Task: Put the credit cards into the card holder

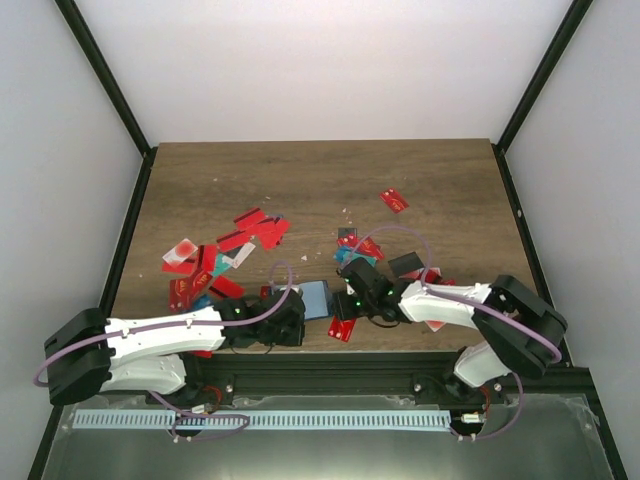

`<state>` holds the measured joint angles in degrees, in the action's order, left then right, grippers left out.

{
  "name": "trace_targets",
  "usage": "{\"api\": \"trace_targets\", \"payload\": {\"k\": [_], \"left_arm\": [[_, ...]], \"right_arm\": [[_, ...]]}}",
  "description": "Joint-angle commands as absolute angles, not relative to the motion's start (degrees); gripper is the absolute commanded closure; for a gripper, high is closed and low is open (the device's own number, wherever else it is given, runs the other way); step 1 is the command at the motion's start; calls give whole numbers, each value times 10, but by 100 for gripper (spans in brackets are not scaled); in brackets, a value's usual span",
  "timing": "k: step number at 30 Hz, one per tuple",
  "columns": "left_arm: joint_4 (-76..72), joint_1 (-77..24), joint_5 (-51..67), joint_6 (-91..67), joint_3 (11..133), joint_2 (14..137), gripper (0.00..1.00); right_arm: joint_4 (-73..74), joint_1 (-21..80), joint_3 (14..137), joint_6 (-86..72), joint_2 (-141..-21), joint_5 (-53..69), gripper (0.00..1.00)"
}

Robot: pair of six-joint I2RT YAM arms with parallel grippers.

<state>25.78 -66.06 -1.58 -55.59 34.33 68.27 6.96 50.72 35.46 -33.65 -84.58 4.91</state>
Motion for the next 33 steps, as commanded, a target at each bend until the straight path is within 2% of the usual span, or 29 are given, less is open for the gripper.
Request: {"api": "trace_targets", "payload": {"k": [1, 12, 20, 25, 33], "left_arm": [[259, -663, -29, -560, 351, 678, 91], [252, -664, -29, -551, 344, 679, 91], [194, -664, -3, -524, 331, 721, 91], [167, -664, 3, -508, 337, 762, 91], [153, -664, 16, -499, 341, 804, 92]], "right_arm": [[118, 519, 324, -335, -825, 114, 53], [90, 556, 279, -348, -803, 186, 54], [173, 556, 275, -460, -676, 84, 53], [153, 557, 219, -556, -606, 171, 53], [42, 597, 150, -683, -601, 221, 53]]}}
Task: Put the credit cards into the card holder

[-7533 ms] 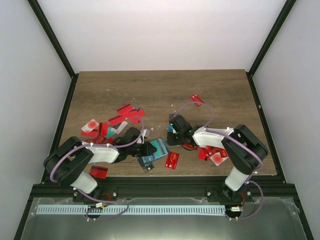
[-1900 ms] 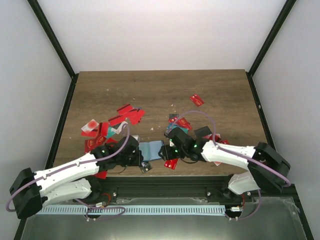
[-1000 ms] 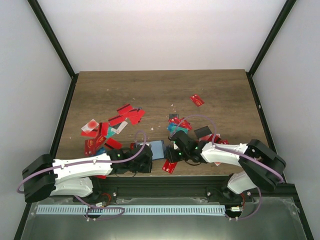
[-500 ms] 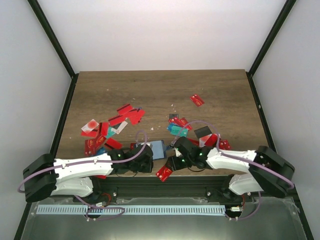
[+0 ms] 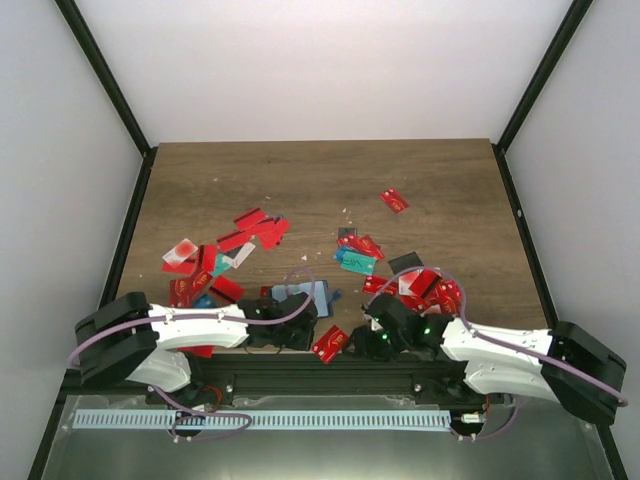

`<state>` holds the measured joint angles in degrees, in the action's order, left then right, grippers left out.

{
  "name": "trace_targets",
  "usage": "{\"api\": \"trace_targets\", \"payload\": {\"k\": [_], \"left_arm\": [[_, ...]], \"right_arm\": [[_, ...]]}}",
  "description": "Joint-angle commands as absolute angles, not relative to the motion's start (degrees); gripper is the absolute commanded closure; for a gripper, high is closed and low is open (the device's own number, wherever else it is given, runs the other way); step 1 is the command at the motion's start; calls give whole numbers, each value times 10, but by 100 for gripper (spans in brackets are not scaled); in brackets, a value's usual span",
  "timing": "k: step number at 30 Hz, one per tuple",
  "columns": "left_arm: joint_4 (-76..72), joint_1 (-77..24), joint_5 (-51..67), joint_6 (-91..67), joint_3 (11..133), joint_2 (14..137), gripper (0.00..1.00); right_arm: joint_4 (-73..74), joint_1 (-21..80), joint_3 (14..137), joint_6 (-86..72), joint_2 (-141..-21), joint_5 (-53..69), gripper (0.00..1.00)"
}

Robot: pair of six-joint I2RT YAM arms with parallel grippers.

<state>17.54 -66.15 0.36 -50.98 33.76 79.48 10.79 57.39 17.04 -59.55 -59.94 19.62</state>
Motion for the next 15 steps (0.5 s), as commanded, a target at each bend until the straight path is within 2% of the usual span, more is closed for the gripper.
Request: {"api": "trace_targets", "payload": {"k": [1, 15], "left_arm": [[149, -665, 19, -498, 339, 805, 92], [102, -684, 65, -493, 326, 845, 92]], "right_arm": [[24, 601, 142, -696, -604, 220, 53], [-175, 619, 95, -807, -690, 184, 54]]}}
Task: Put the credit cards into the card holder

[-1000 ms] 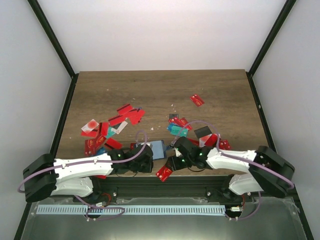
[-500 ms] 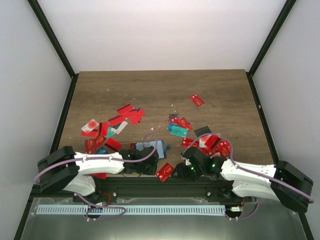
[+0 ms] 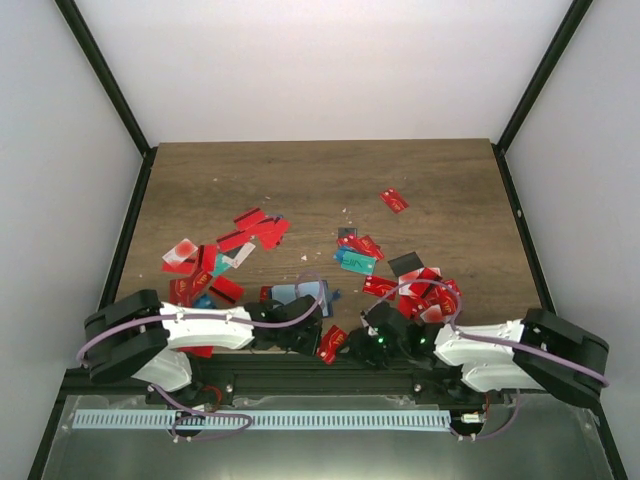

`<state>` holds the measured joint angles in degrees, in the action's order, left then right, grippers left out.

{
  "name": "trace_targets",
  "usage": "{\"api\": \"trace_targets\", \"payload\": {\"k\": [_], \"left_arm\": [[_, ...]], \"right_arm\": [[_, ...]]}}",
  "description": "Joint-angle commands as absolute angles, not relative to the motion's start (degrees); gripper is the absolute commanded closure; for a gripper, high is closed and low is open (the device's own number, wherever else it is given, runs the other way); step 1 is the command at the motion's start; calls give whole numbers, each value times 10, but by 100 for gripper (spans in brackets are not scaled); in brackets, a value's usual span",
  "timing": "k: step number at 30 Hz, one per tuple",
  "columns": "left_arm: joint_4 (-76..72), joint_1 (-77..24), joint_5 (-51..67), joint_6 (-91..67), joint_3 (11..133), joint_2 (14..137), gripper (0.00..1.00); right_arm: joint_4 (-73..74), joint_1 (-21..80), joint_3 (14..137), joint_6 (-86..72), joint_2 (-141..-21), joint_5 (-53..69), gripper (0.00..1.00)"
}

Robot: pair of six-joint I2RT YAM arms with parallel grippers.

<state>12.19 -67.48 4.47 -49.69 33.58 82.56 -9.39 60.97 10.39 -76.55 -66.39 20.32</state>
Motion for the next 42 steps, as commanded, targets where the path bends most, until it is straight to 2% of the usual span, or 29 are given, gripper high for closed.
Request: {"api": "trace_targets", "payload": {"k": [1, 9, 11, 18, 21, 28, 31, 34, 37, 42], "left_arm": [[98, -685, 67, -494, 325, 847, 92], [70, -694, 88, -501, 314, 851, 92], [69, -695, 86, -503, 310, 850, 92], [87, -695, 65, -507, 316, 823, 92], [135, -694, 19, -503, 341, 783, 92], [241, -657, -100, -456, 377, 664, 78], [227, -613, -97, -423, 369, 615, 64], [198, -553, -47, -378, 355, 580, 62], [143, -488, 76, -340, 333, 551, 63], [45, -459, 232, -313, 321, 514, 61]], "right_arm": [[-188, 621, 96, -812, -703, 182, 54], [-278, 629, 91, -835, -778, 184, 58], [-278, 629, 90, -835, -775, 182, 65], [-172, 629, 112, -799, -712, 159, 98], [-99, 629, 127, -768, -665, 140, 99], [-3, 552, 177, -597, -552, 154, 99], [-9, 494, 198, -523, -533, 214, 99], [-49, 448, 213, -467, -522, 284, 99], [-96, 412, 227, -427, -524, 364, 99], [-202, 370, 224, -427, -537, 490, 99]]}}
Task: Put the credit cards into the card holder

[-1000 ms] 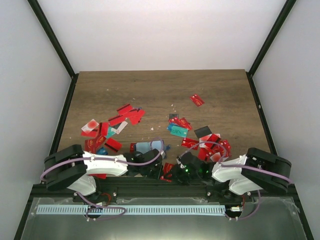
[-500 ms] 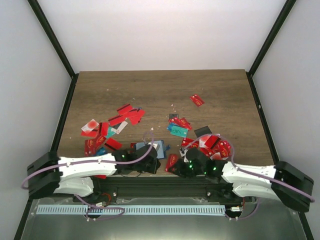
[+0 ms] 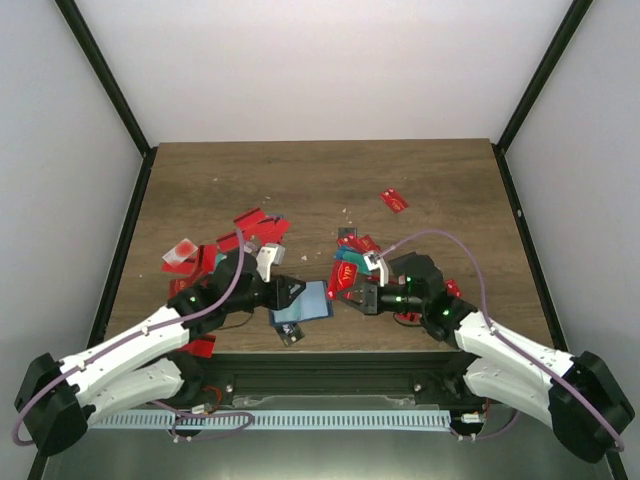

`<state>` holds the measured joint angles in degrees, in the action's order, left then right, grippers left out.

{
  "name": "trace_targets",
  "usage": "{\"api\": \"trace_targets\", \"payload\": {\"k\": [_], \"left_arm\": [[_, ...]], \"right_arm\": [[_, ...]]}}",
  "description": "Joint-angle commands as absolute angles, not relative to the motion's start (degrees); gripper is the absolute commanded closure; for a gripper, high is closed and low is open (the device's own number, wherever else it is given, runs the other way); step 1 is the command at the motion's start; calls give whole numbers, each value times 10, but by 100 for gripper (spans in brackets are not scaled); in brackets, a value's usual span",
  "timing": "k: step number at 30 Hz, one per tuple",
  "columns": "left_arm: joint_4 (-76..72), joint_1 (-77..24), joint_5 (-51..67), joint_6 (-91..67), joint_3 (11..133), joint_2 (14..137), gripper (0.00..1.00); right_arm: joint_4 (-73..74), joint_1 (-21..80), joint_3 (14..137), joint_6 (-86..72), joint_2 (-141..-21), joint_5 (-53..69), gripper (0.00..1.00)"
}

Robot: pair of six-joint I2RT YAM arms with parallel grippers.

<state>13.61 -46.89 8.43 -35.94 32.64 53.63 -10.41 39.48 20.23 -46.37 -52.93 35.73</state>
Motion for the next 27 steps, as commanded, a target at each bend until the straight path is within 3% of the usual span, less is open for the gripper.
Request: {"api": "trace_targets", "payload": {"k": [1, 6, 13, 27], "left_arm": [[32, -458, 251, -312, 321, 510, 60], [-36, -458, 326, -323, 312, 496, 56], [-98, -457, 370, -341, 299, 507, 58], [-184, -458, 415, -381, 281, 535, 94]], "right_arm": [[-214, 368, 227, -427, -542, 509, 99], [-262, 368, 235, -434, -559, 572, 99], [-314, 368, 236, -447, -561, 620, 99], [-311, 368, 245, -438, -577, 642, 99]]}}
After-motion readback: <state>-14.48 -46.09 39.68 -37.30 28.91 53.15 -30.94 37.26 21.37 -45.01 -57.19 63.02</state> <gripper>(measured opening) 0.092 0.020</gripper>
